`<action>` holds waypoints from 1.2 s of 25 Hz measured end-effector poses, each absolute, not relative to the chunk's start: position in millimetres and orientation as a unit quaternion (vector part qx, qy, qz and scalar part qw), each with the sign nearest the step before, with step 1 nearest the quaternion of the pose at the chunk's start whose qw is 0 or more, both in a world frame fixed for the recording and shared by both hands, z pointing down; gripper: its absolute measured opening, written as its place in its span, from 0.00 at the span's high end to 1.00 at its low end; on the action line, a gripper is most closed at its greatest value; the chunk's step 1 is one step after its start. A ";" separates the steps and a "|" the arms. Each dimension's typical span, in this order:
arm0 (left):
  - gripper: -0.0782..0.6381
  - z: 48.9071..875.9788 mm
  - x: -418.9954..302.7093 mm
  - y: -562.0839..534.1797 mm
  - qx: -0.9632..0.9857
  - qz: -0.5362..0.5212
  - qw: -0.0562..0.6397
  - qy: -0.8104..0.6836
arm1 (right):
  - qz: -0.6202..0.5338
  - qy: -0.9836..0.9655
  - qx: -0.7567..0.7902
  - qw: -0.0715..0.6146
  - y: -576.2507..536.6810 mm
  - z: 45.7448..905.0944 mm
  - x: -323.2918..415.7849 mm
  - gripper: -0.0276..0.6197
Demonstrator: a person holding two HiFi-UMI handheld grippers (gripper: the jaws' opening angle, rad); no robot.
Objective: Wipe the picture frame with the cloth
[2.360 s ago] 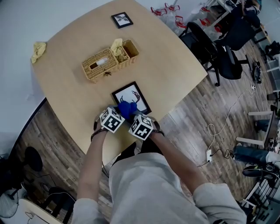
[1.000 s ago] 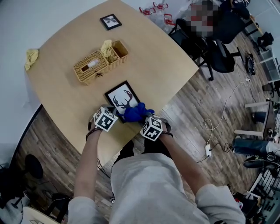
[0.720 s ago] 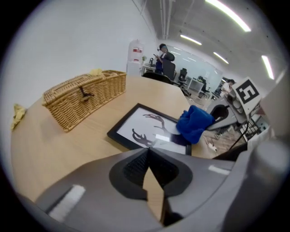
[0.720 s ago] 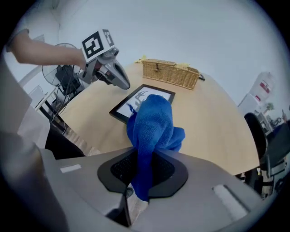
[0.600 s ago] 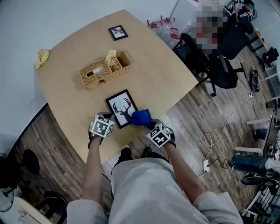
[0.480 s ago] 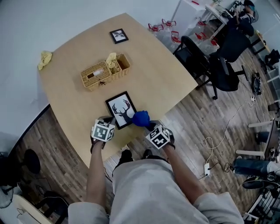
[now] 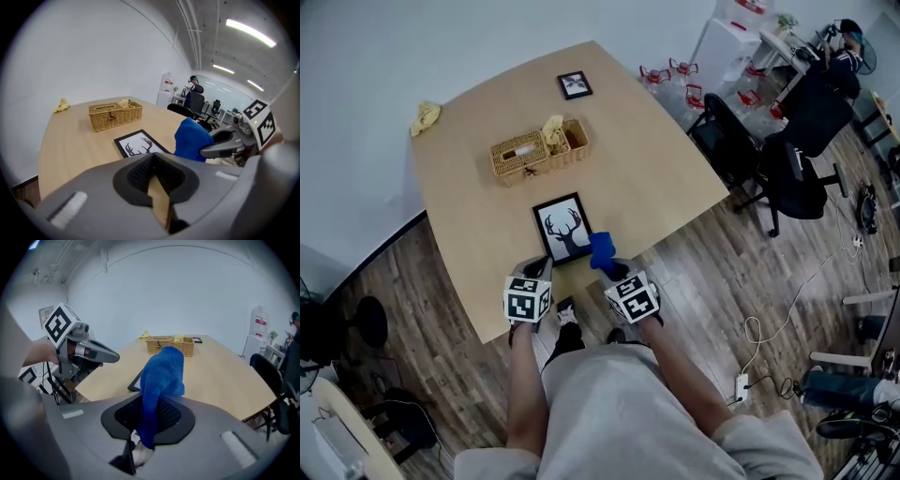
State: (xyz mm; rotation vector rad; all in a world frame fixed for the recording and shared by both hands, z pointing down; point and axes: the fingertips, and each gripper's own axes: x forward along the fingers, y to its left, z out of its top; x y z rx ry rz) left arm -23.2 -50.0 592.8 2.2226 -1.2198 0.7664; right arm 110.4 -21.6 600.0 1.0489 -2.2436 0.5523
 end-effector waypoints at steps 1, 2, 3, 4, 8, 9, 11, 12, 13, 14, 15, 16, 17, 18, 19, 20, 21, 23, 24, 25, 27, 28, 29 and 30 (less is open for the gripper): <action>0.82 587.6 -22.9 -44.6 0.811 0.275 0.242 -0.456 | 0.211 -0.847 0.393 0.288 -16.6 597.5 108.7 0.87; 0.82 582.6 -22.7 -38.3 0.808 0.268 0.242 -0.465 | 0.214 -0.850 0.391 0.281 -11.0 595.4 107.7 0.87; 0.82 577.8 -22.2 -31.2 0.806 0.261 0.242 -0.474 | 0.215 -0.853 0.389 0.275 -4.8 593.4 107.5 0.87; 0.82 573.3 -21.3 -23.1 0.803 0.255 0.242 -0.481 | 0.216 -0.855 0.387 0.270 2.0 591.4 107.9 0.87; 0.82 564.3 -15.9 15.6 0.797 0.251 0.232 -0.498 | 0.216 -0.863 0.379 0.253 30.8 586.5 111.2 0.87; 0.82 564.4 -14.2 25.4 0.795 0.251 0.232 -0.501 | 0.216 -0.865 0.378 0.251 37.5 586.7 112.7 0.87; 0.82 565.9 -11.9 43.3 0.794 0.247 0.235 -0.504 | 0.215 -0.867 0.377 0.247 49.9 587.4 115.4 0.87; 0.82 566.3 -11.7 51.4 0.793 0.245 0.237 -0.505 | 0.215 -0.868 0.376 0.245 55.8 587.7 116.1 0.87; 0.82 566.3 -11.8 58.7 0.792 0.242 0.238 -0.507 | 0.215 -0.869 0.374 0.243 61.5 587.9 116.7 0.87; 0.82 565.9 -11.7 65.3 0.791 0.240 0.239 -0.509 | 0.214 -0.870 0.373 0.242 67.1 588.1 117.4 0.87; 0.82 565.1 -11.2 71.4 0.791 0.237 0.238 -0.511 | 0.213 -0.871 0.372 0.241 72.7 588.1 118.5 0.87; 0.82 564.2 -10.4 76.8 0.791 0.235 0.237 -0.513 | 0.213 -0.872 0.371 0.239 78.2 588.0 119.6 0.87; 0.82 563.1 -9.4 81.7 0.791 0.234 0.235 -0.514 | 0.212 -0.872 0.370 0.238 83.3 587.9 120.8 0.87; 0.82 561.9 -8.5 85.8 0.791 0.233 0.234 -0.516 | 0.211 -0.873 0.370 0.237 87.8 587.5 121.8 0.87; 0.82 560.7 -7.8 89.2 0.791 0.232 0.231 -0.517 | 0.209 -0.874 0.369 0.236 91.7 586.6 122.6 0.87; 0.82 559.5 -7.2 92.1 0.790 0.231 0.229 -0.519 | 0.207 -0.876 0.368 0.234 95.2 585.3 123.2 0.87; 0.82 558.5 -6.8 94.9 0.790 0.231 0.226 -0.521 | 0.205 -0.877 0.367 0.232 98.5 583.8 123.5 0.87; 0.82 558.2 -6.0 100.2 0.790 0.236 0.218 -0.522 | 0.203 -0.880 0.365 0.225 105.3 581.0 124.1 0.87; 0.82 558.8 -5.7 102.6 0.791 0.242 0.212 -0.520 | 0.202 -0.882 0.364 0.222 108.5 579.4 124.3 0.87; 0.82 559.7 -5.3 104.3 0.792 0.249 0.206 -0.517 | 0.201 -0.883 0.363 0.219 110.9 577.3 124.4 0.87; 0.82 560.9 -3.6 105.7 0.795 0.258 0.198 -0.512 | 0.198 -0.886 0.362 0.213 112.9 572.5 124.9 0.87; 0.82 561.0 -2.2 106.1 0.796 0.258 0.199 -0.511 | 0.197 -0.886 0.363 0.210 112.9 570.6 125.5 0.87; 0.82 561.0 -0.8 106.6 0.797 0.256 0.200 -0.510 | 0.197 -0.887 0.364 0.207 112.7 569.3 126.2 0.87; 0.82 560.8 0.4 107.4 0.797 0.256 0.200 -0.509 | 0.198 -0.887 0.365 0.204 112.5 568.1 127.1 0.87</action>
